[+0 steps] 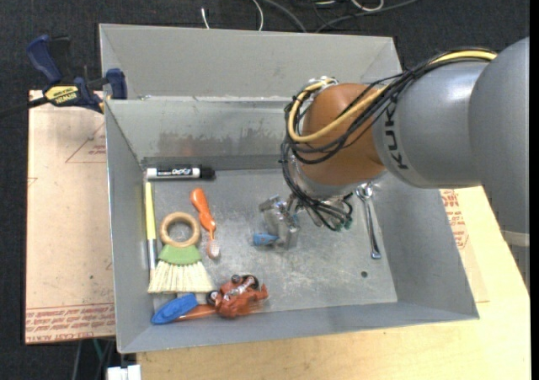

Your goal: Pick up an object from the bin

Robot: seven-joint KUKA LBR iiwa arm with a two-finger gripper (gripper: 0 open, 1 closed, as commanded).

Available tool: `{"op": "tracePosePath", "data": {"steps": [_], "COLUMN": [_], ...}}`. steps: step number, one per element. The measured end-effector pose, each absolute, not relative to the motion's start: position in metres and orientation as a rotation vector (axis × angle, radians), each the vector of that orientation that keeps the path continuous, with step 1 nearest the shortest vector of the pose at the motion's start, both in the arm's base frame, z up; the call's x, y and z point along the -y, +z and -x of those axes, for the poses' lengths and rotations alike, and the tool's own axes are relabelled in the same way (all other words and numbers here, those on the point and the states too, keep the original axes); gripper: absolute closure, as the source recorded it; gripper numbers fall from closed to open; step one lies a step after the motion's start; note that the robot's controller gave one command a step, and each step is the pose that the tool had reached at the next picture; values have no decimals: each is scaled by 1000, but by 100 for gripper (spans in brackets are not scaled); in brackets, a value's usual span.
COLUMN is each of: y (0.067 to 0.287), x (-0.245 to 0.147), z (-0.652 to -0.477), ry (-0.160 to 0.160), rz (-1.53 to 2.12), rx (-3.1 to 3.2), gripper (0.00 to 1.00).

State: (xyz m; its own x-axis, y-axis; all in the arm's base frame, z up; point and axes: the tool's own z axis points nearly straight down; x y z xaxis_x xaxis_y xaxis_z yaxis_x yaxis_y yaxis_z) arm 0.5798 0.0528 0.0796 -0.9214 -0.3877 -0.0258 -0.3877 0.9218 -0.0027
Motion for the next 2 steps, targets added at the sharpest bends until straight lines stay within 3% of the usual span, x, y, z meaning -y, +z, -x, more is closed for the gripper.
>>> {"op": "tracePosePath", "data": {"steps": [2], "y": [100], "x": [-54], "z": [-580], "ry": [6], "rz": [614], "rx": [-3053], "gripper": [100]}}
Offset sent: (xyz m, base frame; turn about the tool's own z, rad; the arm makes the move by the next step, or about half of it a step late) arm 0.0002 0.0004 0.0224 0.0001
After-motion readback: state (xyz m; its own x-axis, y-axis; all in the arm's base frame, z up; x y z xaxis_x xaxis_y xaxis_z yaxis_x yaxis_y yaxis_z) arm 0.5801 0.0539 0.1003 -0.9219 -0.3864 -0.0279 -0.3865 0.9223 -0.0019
